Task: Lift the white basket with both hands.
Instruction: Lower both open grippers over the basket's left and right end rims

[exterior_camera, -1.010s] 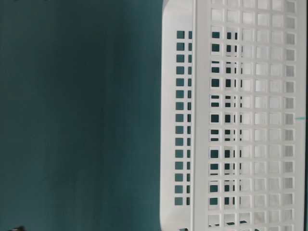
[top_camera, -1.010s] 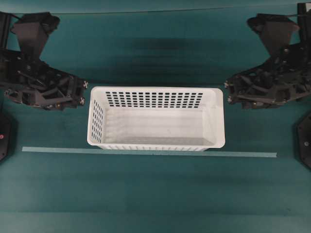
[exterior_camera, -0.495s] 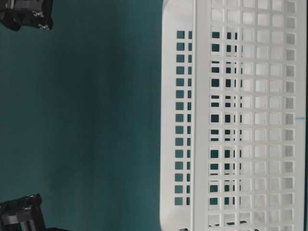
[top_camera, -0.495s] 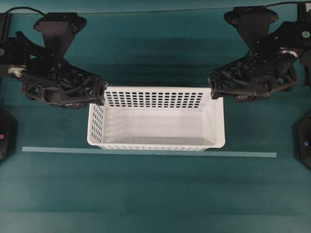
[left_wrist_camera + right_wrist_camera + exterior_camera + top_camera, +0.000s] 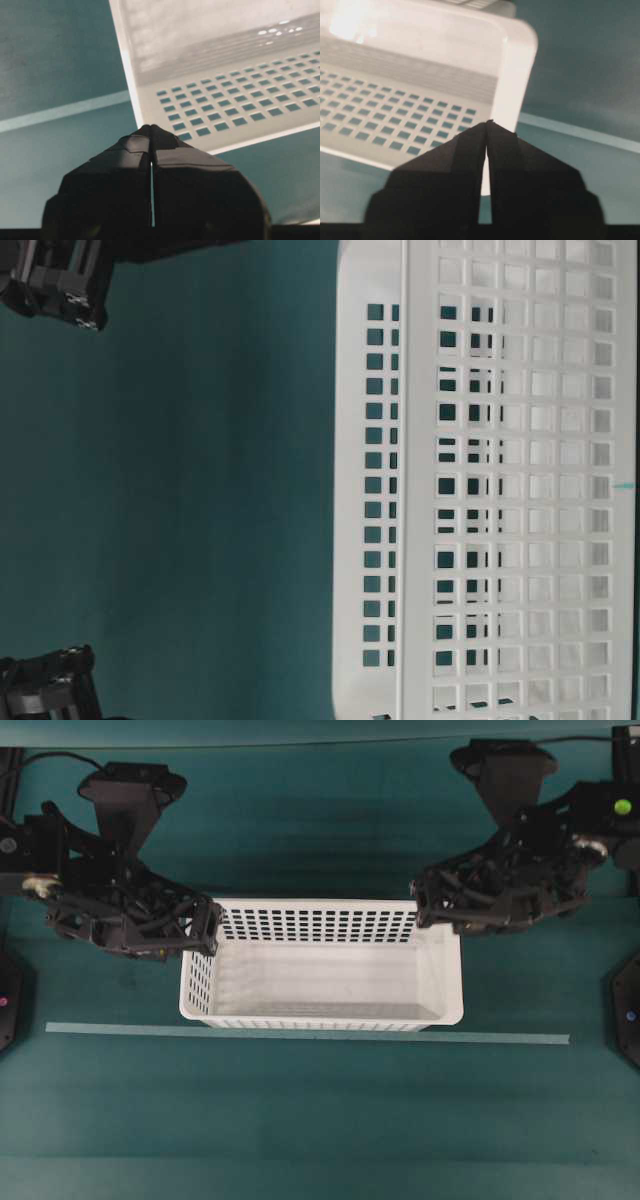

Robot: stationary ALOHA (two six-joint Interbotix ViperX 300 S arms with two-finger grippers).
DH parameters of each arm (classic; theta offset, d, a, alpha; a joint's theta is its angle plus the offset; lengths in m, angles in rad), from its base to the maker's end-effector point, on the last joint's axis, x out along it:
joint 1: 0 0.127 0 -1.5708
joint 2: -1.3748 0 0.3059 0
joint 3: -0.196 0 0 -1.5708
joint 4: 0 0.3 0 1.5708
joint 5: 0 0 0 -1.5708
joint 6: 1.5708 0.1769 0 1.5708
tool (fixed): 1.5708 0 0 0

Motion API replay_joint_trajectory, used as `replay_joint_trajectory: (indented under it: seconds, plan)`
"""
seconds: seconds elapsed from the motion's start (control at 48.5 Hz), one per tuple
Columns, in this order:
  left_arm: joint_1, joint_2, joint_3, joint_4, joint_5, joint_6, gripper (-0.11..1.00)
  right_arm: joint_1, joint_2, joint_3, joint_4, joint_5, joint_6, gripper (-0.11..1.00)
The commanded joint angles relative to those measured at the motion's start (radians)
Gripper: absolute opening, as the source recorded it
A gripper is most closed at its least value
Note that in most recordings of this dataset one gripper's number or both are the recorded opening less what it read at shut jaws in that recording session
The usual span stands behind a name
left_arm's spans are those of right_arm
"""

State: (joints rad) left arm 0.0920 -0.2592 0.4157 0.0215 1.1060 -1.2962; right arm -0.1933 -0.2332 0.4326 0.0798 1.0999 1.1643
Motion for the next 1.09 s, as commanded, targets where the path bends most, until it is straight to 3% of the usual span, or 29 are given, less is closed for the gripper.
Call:
replay_joint_trajectory:
  seconds: [0.0, 0.165, 0.247, 0.412, 0.495, 0.577, 1.072]
  plan:
    - [-0.014, -0.002, 0.002, 0.005, -0.034, 0.000, -0.03, 0.011, 0.015, 0.006, 0.020, -0.028, 0.006, 0.18]
    - [-0.043, -0.020, 0.029, 0.006, -0.107, 0.005, 0.04, 0.018, 0.003, 0.040, 0.028, -0.028, 0.051, 0.42]
    - [-0.049, -0.026, 0.044, 0.006, -0.112, 0.002, 0.15, 0.023, -0.006, 0.058, 0.028, -0.032, 0.071, 0.60]
    - [-0.044, -0.038, 0.061, 0.006, -0.126, -0.012, 0.59, 0.023, -0.011, 0.087, 0.026, -0.055, 0.100, 0.88]
    - [-0.041, -0.034, 0.060, 0.006, -0.147, -0.021, 0.84, 0.026, -0.008, 0.097, 0.025, -0.081, 0.117, 0.93]
    - [-0.038, -0.028, 0.066, 0.002, -0.189, -0.029, 0.98, 0.026, -0.003, 0.104, 0.025, -0.107, 0.133, 0.94]
    - [-0.011, 0.009, 0.129, 0.005, -0.187, -0.049, 0.97, 0.026, 0.043, 0.112, 0.031, -0.126, 0.163, 0.94]
